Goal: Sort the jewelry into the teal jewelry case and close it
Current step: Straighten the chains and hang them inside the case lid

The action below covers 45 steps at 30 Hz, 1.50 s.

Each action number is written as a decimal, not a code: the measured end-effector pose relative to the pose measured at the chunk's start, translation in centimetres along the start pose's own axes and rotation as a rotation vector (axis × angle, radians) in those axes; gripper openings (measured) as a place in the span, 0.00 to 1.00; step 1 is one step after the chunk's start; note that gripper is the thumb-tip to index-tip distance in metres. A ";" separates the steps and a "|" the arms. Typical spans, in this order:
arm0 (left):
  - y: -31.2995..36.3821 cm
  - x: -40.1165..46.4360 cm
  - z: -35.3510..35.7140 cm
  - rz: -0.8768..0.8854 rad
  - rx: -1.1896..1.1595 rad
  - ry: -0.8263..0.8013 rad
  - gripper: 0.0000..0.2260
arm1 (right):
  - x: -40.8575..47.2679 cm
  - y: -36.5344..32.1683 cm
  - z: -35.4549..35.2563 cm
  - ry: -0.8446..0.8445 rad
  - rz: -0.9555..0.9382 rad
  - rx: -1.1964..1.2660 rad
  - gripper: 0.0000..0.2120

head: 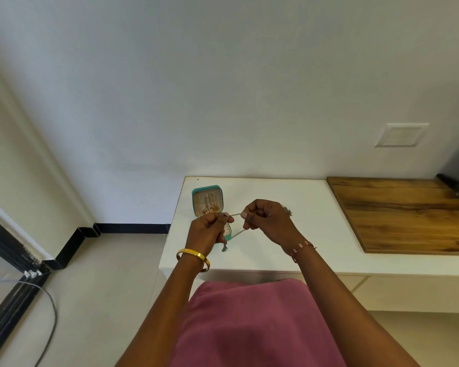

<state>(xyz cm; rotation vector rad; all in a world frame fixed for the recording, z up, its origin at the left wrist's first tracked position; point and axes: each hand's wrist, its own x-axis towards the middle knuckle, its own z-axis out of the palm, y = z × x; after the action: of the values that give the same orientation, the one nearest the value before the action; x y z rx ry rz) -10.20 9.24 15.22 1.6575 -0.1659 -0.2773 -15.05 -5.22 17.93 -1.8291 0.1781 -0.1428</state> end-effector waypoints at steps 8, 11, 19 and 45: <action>-3.3 2.8 -1.0 -0.004 0.037 0.054 0.08 | 3.5 2.9 2.2 -0.053 0.101 0.021 0.04; -4.2 4.2 -1.3 -0.015 0.074 0.089 0.08 | 5.2 3.5 3.1 -0.035 0.097 -0.003 0.04; -5.6 10.1 -2.2 -0.046 0.151 0.181 0.10 | 12.3 5.3 5.3 0.058 0.037 -0.142 0.03; -12.5 18.9 -1.8 -0.004 0.187 0.495 0.21 | 21.8 14.2 11.2 0.306 -0.517 -0.943 0.11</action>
<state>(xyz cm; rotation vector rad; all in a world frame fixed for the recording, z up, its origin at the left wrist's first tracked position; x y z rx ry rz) 7.70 7.19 1.42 1.8607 0.1906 0.1550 7.78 -2.59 1.38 -2.7572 -0.0382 -0.8146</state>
